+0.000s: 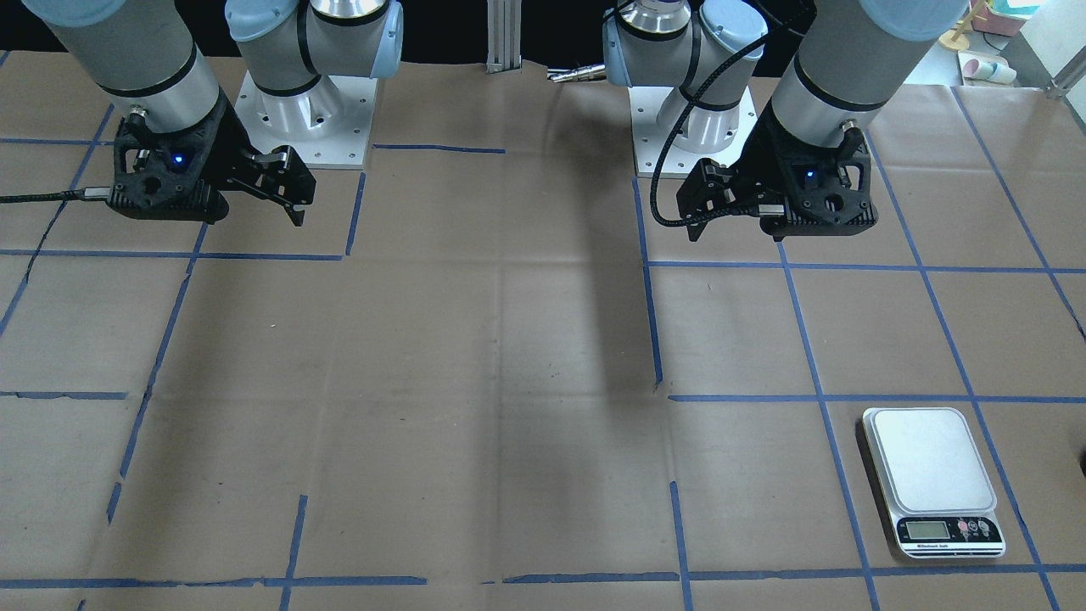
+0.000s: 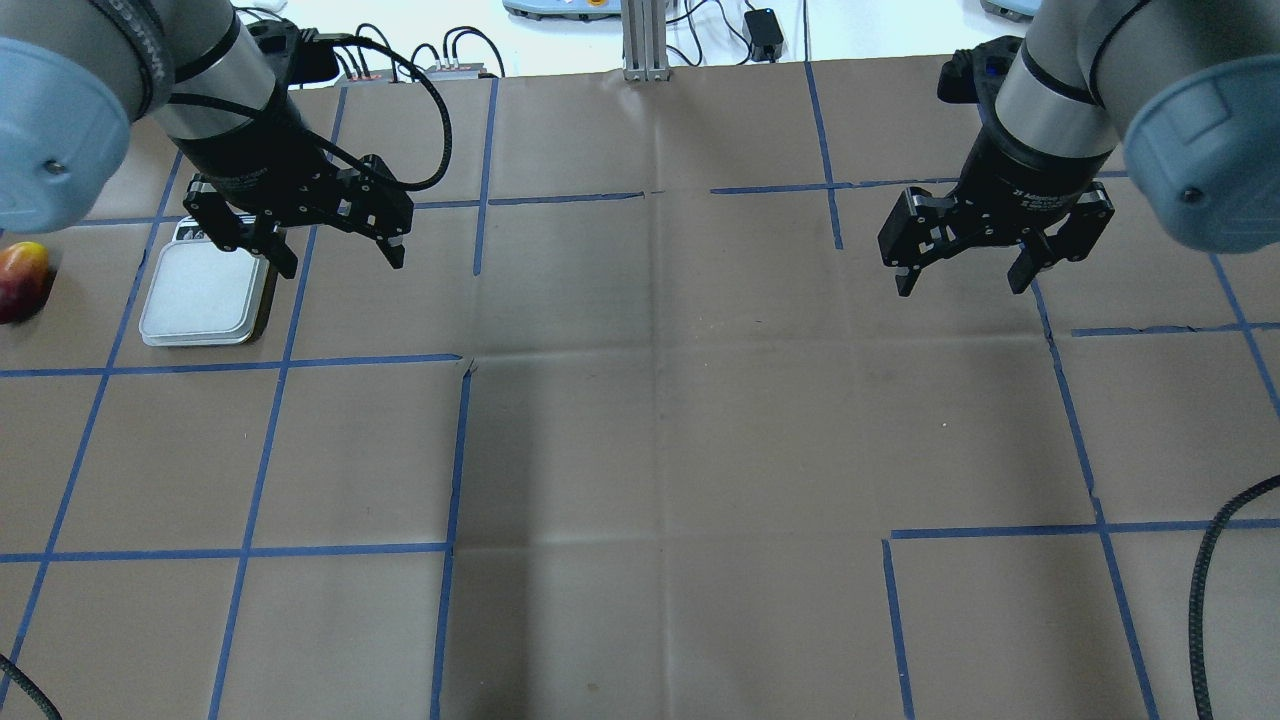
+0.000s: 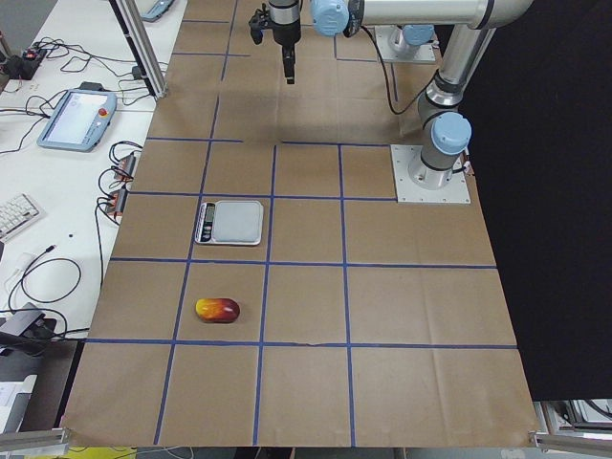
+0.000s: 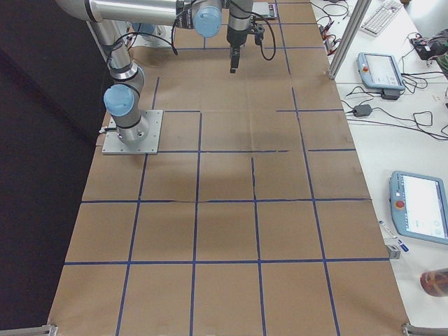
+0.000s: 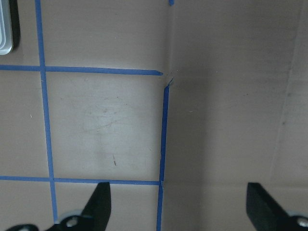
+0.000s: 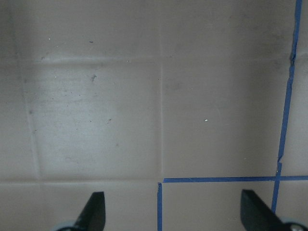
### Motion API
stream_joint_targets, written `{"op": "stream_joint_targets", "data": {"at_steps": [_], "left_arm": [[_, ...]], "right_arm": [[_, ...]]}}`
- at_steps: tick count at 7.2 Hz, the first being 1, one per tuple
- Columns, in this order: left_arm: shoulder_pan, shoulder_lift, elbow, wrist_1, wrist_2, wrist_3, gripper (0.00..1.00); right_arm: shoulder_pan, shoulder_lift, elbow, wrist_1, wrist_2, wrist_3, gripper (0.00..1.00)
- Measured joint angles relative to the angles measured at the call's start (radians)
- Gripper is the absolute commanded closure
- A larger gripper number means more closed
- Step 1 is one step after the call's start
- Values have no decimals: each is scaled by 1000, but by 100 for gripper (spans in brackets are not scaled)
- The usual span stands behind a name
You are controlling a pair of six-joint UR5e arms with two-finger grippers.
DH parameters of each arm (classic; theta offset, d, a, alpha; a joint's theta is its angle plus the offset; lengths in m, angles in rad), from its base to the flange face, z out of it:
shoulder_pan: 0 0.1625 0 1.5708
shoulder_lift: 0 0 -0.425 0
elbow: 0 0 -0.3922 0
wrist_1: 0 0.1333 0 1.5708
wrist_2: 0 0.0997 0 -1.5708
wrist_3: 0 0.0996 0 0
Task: Weigh mango
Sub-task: 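Move the left gripper toward the mango beside the white scale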
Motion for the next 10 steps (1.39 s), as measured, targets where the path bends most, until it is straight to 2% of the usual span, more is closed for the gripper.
{"op": "stream_joint_targets", "data": {"at_steps": [10], "left_arm": [[27, -6, 0, 10, -1, 10, 0]], "right_arm": [[0, 0, 0, 0, 0, 0, 0]]}}
